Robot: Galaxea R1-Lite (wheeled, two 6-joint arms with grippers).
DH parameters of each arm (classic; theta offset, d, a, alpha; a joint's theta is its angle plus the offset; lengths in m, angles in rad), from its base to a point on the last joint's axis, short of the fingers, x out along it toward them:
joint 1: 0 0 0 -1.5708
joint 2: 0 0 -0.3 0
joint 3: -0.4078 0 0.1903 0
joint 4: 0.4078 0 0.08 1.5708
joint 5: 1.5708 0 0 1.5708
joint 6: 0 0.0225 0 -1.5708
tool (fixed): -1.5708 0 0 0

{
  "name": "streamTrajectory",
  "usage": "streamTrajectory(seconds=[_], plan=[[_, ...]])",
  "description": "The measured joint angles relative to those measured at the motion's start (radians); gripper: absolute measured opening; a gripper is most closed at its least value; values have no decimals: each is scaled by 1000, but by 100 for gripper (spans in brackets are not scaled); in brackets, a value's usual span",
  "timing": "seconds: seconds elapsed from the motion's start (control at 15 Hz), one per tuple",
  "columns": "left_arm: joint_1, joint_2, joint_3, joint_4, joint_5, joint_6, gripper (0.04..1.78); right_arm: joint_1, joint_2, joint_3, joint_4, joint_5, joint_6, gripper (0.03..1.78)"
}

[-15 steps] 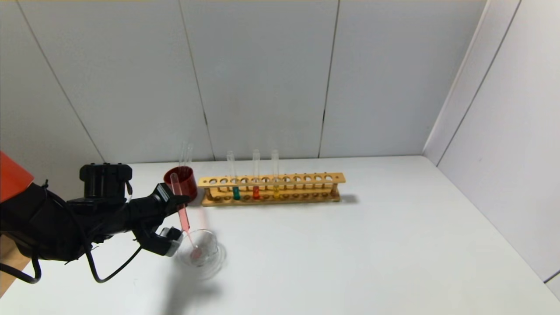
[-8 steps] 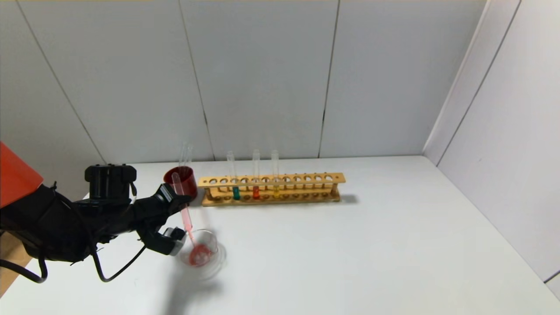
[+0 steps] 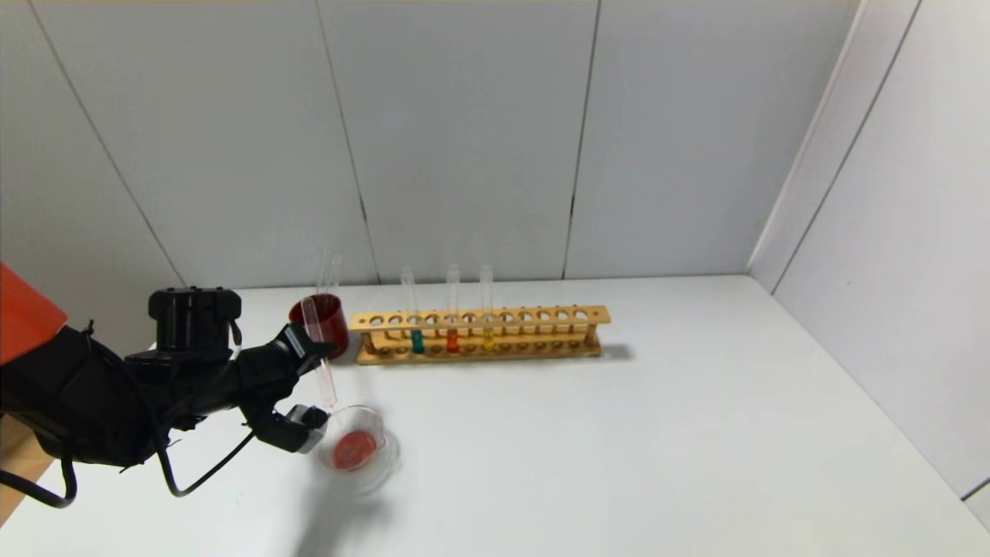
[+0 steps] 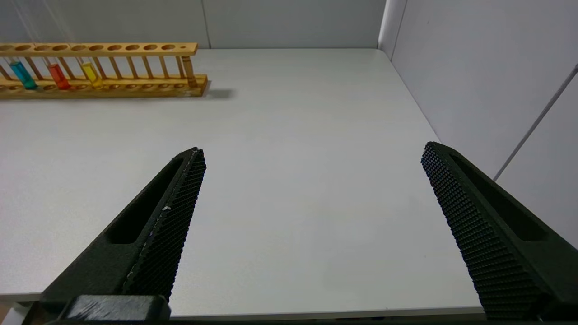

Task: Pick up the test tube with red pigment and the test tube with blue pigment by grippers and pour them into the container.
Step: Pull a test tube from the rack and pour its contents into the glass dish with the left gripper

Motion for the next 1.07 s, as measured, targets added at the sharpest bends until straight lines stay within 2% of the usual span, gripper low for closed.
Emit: streamTrajectory(seconds=[0.33,0.53,1.07], plan=[[-8,-23,3,-7,10,23,32,0,0,0,0,0,0,175],[-10,-55,45,-74,87,62,32,0,0,0,0,0,0,175],[-45,-95,91,-116,92,52,32,0,0,0,0,0,0,175]])
